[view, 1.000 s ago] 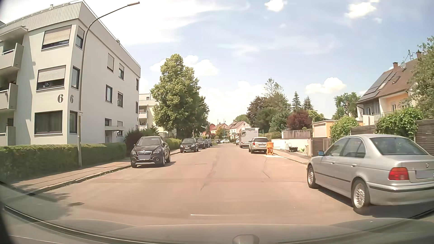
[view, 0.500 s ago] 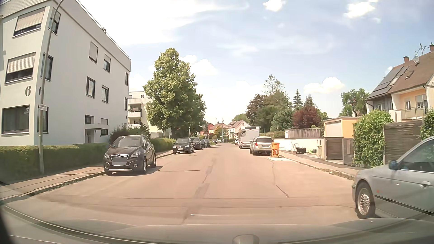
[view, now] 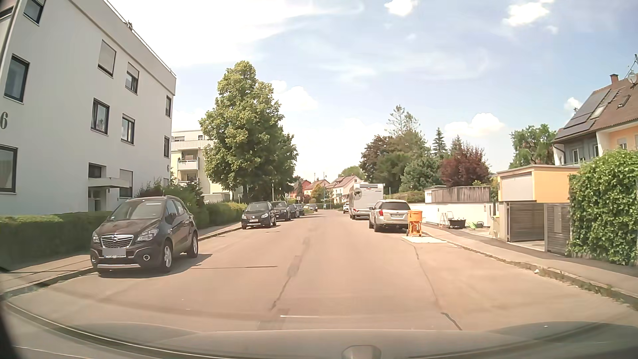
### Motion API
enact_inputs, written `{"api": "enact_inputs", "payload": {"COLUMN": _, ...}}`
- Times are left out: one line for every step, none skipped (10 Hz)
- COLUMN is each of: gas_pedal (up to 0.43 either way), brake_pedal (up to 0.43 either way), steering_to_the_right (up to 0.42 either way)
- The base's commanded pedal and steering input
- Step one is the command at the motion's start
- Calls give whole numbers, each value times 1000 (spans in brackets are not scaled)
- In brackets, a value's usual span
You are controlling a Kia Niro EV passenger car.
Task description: Follow the waypoints while adhering to traffic rules and regulations
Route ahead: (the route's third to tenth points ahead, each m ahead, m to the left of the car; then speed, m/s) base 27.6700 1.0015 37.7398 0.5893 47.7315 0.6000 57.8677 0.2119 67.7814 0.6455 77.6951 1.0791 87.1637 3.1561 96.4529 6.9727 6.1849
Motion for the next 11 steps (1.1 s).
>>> {"api": "enact_inputs", "payload": {"gas_pedal": 47, "brake_pedal": 0, "steering_to_the_right": 6}}
{"api": "enact_inputs", "payload": {"gas_pedal": 47, "brake_pedal": 0, "steering_to_the_right": 6}}
{"api": "enact_inputs", "payload": {"gas_pedal": 47, "brake_pedal": 0, "steering_to_the_right": 6}}
{"api": "enact_inputs", "payload": {"gas_pedal": 28, "brake_pedal": 0, "steering_to_the_right": 5}}
{"api": "enact_inputs", "payload": {"gas_pedal": 28, "brake_pedal": 0, "steering_to_the_right": 1}}
{"api": "enact_inputs", "payload": {"gas_pedal": 28, "brake_pedal": 0, "steering_to_the_right": 0}}
{"api": "enact_inputs", "payload": {"gas_pedal": 28, "brake_pedal": 0, "steering_to_the_right": -2}}
{"api": "enact_inputs", "payload": {"gas_pedal": 28, "brake_pedal": 0, "steering_to_the_right": -5}}
{"api": "enact_inputs", "payload": {"gas_pedal": 28, "brake_pedal": 0, "steering_to_the_right": -7}}
{"api": "enact_inputs", "payload": {"gas_pedal": 28, "brake_pedal": 0, "steering_to_the_right": -6}}
{"api": "enact_inputs", "payload": {"gas_pedal": 28, "brake_pedal": 0, "steering_to_the_right": -7}}
